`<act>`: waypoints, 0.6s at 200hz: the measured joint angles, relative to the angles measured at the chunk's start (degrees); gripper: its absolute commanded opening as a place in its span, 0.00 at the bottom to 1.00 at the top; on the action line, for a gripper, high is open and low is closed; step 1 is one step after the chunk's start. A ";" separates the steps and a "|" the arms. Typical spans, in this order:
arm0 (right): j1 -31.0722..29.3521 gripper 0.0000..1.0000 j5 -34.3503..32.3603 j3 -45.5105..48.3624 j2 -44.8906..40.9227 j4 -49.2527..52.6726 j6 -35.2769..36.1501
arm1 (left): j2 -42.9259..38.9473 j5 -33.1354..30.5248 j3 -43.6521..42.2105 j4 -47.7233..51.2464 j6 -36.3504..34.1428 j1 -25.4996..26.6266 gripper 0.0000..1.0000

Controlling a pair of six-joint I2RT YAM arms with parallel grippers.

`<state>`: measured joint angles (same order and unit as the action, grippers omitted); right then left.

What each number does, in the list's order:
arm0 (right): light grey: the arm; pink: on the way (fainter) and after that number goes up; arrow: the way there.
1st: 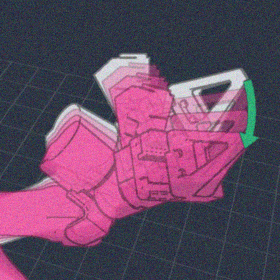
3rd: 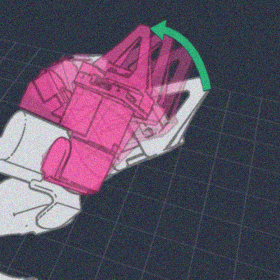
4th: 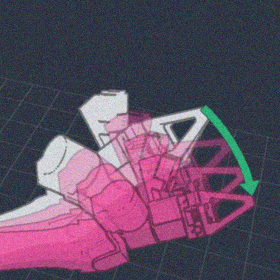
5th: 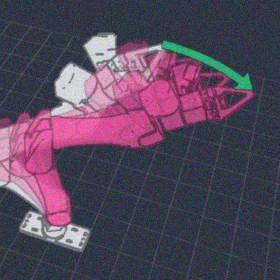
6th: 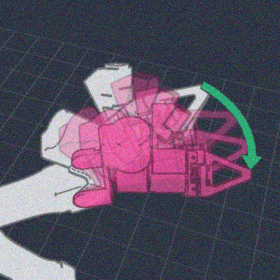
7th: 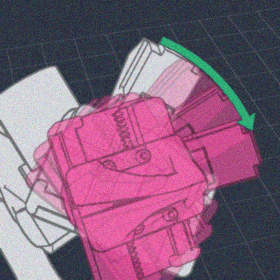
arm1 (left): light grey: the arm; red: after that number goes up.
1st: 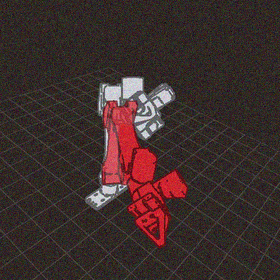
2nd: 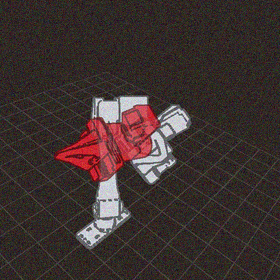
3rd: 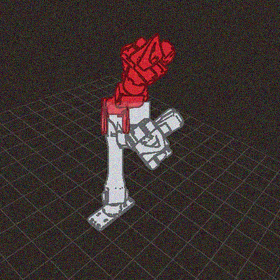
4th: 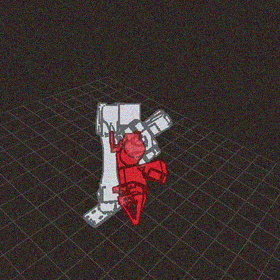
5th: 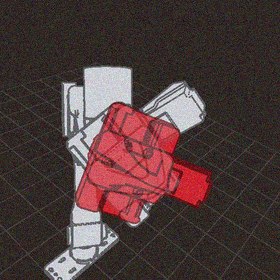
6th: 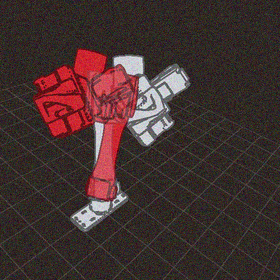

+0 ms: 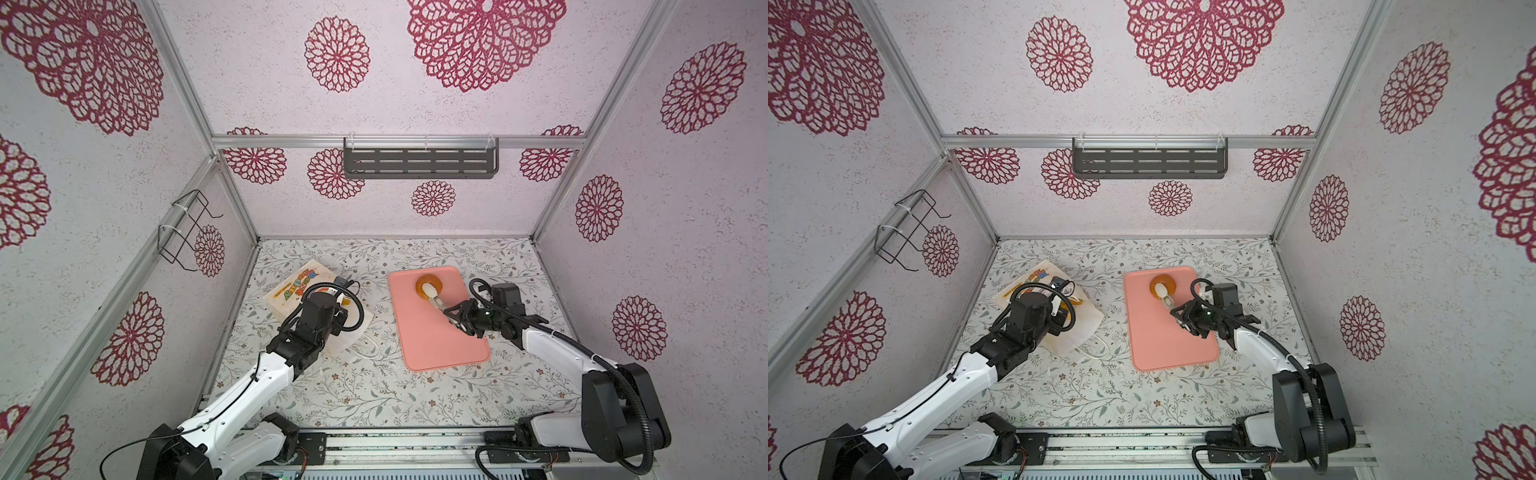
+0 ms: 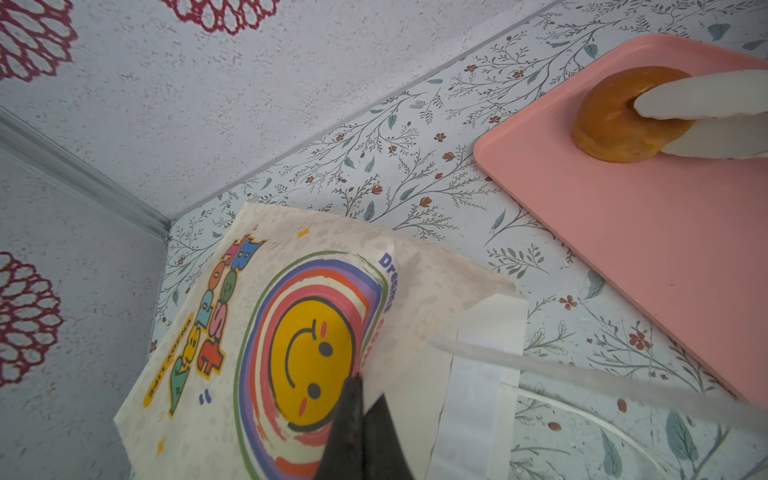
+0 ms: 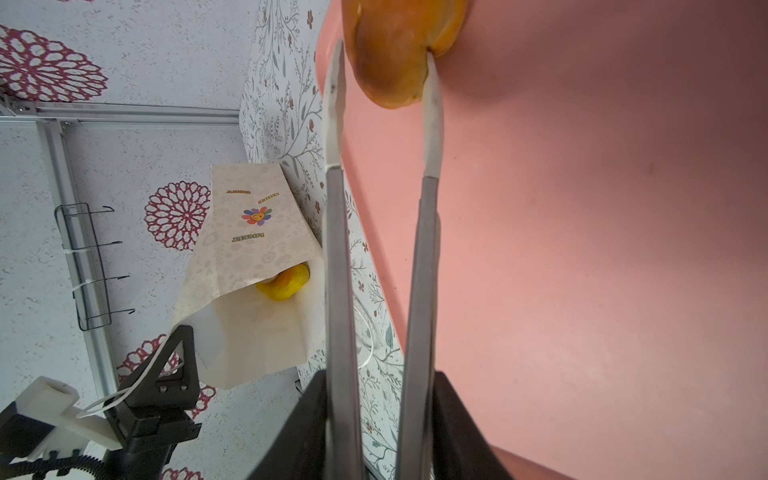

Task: Take the fake bread out of the paper bag
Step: 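Release the orange roll on the tray and set the tongs down with right gripper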

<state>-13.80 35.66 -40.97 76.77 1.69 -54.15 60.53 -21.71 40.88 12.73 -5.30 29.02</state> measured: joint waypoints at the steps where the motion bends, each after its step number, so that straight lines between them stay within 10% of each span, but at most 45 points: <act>1: 0.00 0.43 -0.02 0.00 0.00 0.04 0.11 | 0.00 0.00 0.00 0.00 0.00 0.00 0.00; 120: 0.66 0.46 -2.49 -0.04 -7.02 10.29 6.16 | 0.00 0.02 0.00 0.02 0.02 0.00 0.00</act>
<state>-13.15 33.17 -41.01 69.76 11.99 -47.99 60.53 -21.69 40.88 12.75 -5.28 29.02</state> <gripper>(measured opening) 0.463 0.046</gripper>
